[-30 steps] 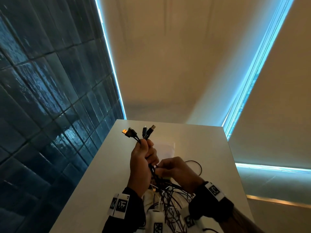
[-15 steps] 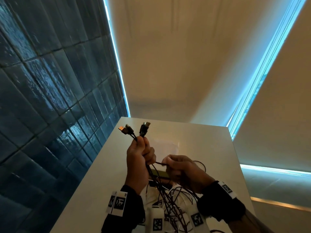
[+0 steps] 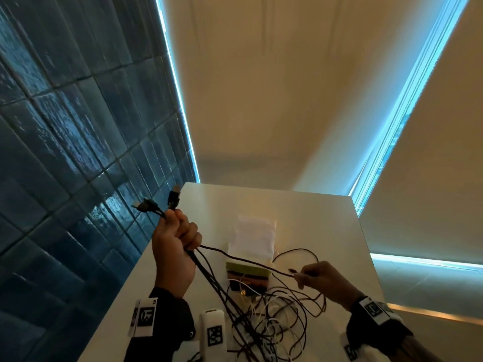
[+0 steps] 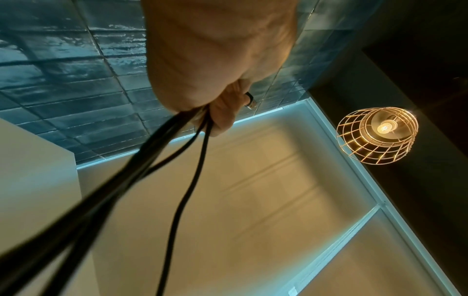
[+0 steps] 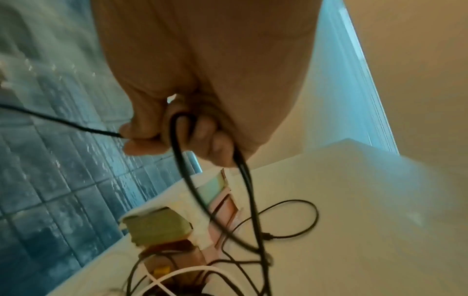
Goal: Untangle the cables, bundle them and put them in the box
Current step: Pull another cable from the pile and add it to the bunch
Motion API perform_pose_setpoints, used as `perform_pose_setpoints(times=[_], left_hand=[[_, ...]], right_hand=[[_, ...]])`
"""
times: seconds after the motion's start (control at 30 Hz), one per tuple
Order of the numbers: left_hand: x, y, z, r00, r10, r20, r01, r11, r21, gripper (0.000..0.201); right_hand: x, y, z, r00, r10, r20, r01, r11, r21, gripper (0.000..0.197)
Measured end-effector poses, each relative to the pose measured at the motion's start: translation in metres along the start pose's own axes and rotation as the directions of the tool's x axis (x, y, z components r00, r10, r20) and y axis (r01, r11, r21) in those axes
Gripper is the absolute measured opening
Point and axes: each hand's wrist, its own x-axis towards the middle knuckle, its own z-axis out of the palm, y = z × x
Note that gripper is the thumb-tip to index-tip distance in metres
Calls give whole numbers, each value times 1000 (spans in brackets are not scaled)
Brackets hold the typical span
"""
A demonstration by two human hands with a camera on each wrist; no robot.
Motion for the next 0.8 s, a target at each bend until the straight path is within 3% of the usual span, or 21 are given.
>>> perform_pose_setpoints(times=[0.1, 0.17, 0.27, 0.37, 0.57, 0.67, 0.8], left_hand=[[-12, -9, 9, 990, -139, 32, 137, 988, 73, 33], [-21, -19, 17, 966, -252, 60, 236, 952, 196, 33], [-32, -36, 26, 933, -360, 14, 331, 873, 359, 32], [-37, -46, 36, 897, -439, -54, 431, 841, 327, 33], [-35, -40, 38, 926, -365, -100, 378, 882, 281, 32], [-38, -38, 41, 912, -407, -50, 408, 889, 207, 32], [-39, -30, 45, 876, -478, 58, 481, 874, -64, 33]], right_hand=[[12, -7, 6, 982, 77, -175, -102, 985, -140, 33], [15, -26, 13, 960, 101, -259, -106, 994, -2, 29], [4, -65, 23, 976, 22, -216, 61, 926, 373, 14], [-9, -95, 31, 980, -133, -148, 191, 837, 513, 9], [-18, -105, 31, 960, -263, -102, 276, 801, 532, 6], [-22, -108, 35, 947, -311, -79, 304, 793, 528, 7], [-15, -97, 43, 936, -351, 23, 311, 857, 411, 19]])
